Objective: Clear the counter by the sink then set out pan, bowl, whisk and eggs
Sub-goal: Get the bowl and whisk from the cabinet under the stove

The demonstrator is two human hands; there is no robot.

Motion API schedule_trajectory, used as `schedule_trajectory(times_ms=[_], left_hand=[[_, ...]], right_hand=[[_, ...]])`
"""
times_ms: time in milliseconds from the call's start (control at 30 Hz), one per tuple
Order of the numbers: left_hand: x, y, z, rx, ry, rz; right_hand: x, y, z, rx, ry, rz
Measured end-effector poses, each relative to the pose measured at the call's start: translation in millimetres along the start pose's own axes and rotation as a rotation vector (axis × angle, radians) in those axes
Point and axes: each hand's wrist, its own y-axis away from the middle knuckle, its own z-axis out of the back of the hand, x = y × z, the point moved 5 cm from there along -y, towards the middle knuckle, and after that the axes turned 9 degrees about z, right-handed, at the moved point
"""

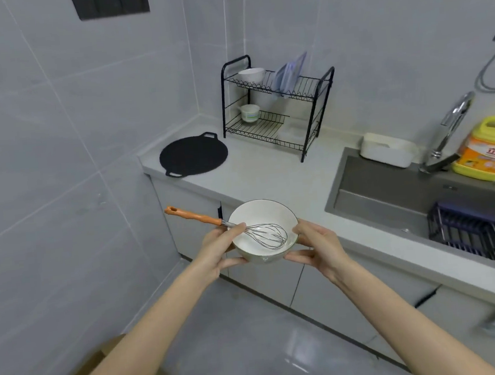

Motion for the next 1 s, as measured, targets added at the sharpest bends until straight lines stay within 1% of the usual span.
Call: schedule_trajectory(times_ms=[167,400,567,600,833,1000], left_hand=[[-44.0,-64.3,14.6,0.025,0.003,-0.007],[-89.6,-154.2,28.5,-0.007,0.023,0.023],[-131.1,-227.4,41.2,-0.037,0.055,0.092],[-145.3,-251.5,44.9,-0.037,0.057,0.11],[-186.7,-337.5,59.7,-0.041,0.021,0.187],[-205.8,-390.5,61.5,-0.033,-0.014,0.211]], right_hand=[[13.1,-69.0,-23.5,-0.008,0.001,0.002],[16.8,-182.0,-48.7,-0.023,0.063,0.013],[16.5,-274.5,-59.7,-0.018,0.059,-0.024],[17.8,-304.2,-63.3,-0.015,0.052,-0.042],[17.3,-397.9,-67.1,-0.025,-0.003,-0.097],[15.3,-440.4,-72.3,-0.042,-0.083,-0.173]])
